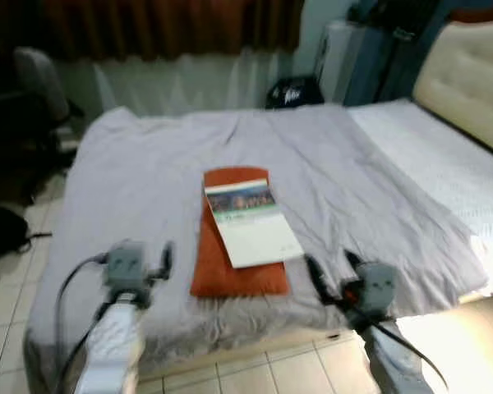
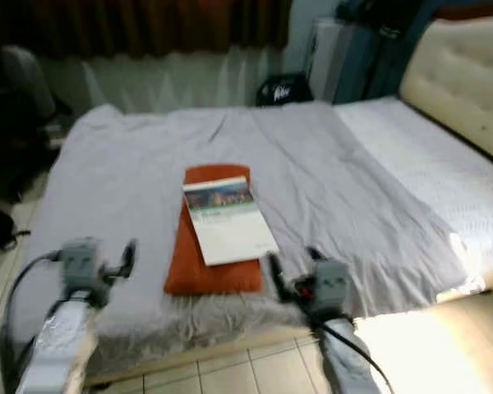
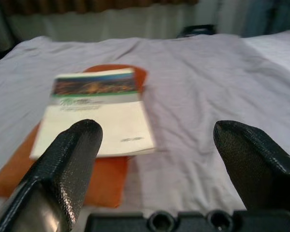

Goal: Clean up the room

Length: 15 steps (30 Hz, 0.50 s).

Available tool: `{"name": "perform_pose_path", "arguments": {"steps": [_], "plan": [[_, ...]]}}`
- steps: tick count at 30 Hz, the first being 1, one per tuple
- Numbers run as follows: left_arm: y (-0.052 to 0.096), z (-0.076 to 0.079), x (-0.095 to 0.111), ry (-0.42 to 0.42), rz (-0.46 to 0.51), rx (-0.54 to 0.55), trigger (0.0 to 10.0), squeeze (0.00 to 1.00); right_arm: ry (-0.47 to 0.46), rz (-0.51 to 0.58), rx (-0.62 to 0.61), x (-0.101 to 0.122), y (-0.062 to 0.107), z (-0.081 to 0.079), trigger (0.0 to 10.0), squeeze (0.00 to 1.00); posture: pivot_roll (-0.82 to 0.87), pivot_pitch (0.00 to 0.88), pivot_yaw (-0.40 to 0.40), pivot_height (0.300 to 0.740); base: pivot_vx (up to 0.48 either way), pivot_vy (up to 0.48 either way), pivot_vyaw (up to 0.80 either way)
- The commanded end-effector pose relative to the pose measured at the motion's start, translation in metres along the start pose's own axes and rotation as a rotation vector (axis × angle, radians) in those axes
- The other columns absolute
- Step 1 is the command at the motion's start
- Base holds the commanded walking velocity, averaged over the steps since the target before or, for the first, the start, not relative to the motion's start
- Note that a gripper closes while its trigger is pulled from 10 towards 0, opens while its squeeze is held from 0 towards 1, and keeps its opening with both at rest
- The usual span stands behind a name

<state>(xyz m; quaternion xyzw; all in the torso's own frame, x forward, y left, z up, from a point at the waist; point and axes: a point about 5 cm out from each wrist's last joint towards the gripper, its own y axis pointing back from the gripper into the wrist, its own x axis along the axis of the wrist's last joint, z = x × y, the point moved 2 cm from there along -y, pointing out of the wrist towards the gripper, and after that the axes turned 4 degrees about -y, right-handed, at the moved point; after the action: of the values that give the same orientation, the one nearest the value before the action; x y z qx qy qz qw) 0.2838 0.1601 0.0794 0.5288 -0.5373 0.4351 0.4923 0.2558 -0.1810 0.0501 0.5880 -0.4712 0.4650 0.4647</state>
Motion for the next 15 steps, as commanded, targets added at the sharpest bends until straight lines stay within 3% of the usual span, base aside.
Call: {"name": "perform_pose_path", "arguments": {"steps": [1, 15], "plan": [[0.0031, -0.013, -0.006, -0.02, -0.028, 0.028, 10.0, 0.0, 0.001, 0.033, 0.031, 0.0076, -0.0068, -0.0117, 10.0, 0.0, 0.03, 0.0, -0.027, 0.74, 0.405, -0.251, 0.0], [0.0012, -0.0054, -0.0081, -0.016, -0.037, -0.011, 10.0, 0.0, -0.003, 0.016, 0.027, 0.0035, -0.0045, -0.0116, 10.0, 0.0, 0.02, 0.0, -0.021, 0.74, 0.375, -0.291, 0.0]]}}
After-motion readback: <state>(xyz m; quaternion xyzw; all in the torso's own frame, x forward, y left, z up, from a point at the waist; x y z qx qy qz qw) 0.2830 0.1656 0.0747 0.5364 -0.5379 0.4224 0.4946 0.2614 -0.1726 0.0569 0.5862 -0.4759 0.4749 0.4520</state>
